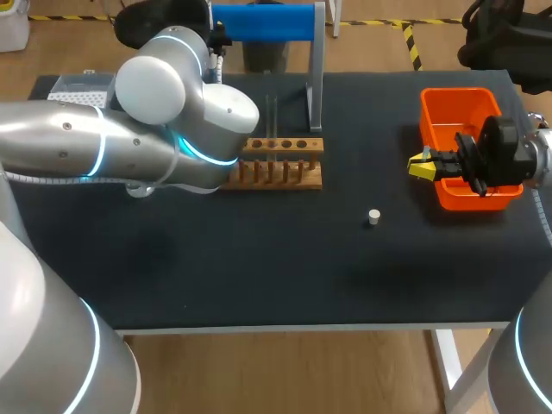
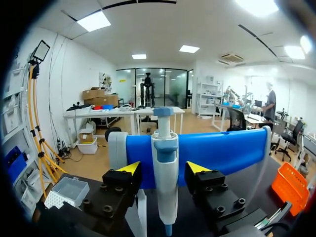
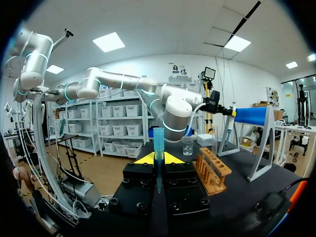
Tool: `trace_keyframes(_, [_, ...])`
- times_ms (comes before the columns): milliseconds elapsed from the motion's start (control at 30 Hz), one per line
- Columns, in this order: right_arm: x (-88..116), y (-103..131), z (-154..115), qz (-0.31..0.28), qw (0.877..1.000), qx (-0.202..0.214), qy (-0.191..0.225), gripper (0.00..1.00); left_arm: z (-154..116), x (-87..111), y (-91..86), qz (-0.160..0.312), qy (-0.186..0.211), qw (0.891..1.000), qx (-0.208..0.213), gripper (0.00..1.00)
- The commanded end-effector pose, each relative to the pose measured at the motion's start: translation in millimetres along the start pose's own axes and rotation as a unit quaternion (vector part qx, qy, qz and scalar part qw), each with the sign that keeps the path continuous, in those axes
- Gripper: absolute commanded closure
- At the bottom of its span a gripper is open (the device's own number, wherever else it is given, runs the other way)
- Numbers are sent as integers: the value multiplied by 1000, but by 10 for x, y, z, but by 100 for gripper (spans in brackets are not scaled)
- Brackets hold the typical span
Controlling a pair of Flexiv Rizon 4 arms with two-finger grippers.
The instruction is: Invert the test tube, pick up the pipette, mount the tip to pipette, aspirate from beaker and dispense into the tube, eject the tip, return the pipette, and cap with the stopper.
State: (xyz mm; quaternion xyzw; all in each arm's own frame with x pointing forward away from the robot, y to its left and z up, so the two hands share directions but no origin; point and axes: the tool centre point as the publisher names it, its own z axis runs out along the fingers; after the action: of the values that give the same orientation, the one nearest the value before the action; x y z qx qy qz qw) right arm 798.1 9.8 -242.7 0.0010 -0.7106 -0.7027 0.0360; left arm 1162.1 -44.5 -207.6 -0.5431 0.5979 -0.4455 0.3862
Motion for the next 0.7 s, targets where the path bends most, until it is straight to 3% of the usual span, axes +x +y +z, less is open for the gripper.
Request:
trace_keyframes(33, [8, 3, -5, 0, 1000, 1, 0, 100, 40, 2, 13, 0, 1, 1000, 1, 47])
trace_keyframes(700, [8, 3, -5, 0, 1000, 1, 0, 100, 78, -2, 21, 1, 3, 1000, -1, 47])
